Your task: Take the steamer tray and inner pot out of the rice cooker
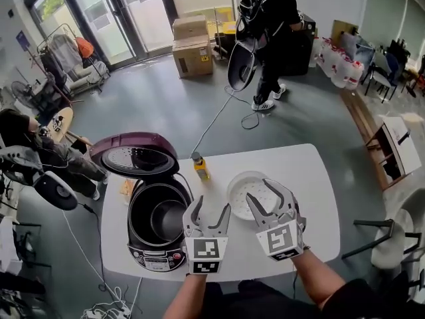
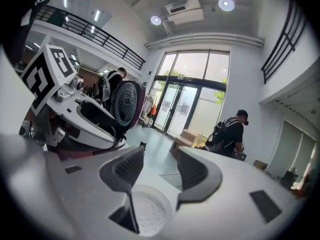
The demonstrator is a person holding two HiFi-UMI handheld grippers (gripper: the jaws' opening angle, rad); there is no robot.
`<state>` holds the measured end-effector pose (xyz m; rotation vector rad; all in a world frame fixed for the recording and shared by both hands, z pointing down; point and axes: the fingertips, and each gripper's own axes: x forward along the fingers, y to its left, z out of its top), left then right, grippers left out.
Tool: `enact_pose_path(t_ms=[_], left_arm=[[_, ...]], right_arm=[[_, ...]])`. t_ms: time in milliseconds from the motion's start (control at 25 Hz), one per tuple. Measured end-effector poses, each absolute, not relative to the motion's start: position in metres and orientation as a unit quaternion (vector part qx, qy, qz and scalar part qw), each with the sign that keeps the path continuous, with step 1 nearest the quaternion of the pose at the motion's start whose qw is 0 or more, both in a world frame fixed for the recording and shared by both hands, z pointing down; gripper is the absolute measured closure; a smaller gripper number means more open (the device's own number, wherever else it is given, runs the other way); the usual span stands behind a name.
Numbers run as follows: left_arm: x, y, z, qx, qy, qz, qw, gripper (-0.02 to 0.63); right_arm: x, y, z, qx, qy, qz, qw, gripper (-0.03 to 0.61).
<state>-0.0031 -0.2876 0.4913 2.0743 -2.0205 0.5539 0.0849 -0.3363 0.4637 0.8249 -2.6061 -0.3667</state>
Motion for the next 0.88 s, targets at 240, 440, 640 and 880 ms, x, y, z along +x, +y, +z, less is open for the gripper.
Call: enact_pose_path(t_ms=[240, 440, 640, 880], left_arm=[[-0.048, -0.245, 0.47, 0.682, -0.702, 0.183, 0.093, 0.311], [-0.086, -0.215, 0.469, 0.689, -0.696, 0.136, 0.15, 0.286], [-0.147, -0.189, 0.477, 0.696, -0.663, 0.012, 0.273, 0.138], [-0.212, -0.163, 0.48, 0.682, -0.55, -0.196, 0.44, 0.02]], right_arm=[[0.041, -0.3, 0.453, 0.246, -0.951, -0.094, 0.159, 0.385], [0.0, -0.27, 0.465, 0.192, -0.97, 0.036, 0.143, 0.356], [-0.037, -0.253, 0.476, 0.137, -0.954, 0.249, 0.093, 0.213], [-0.067, -0.244, 0.494, 0.078, -0.842, 0.534, 0.023, 0.115]])
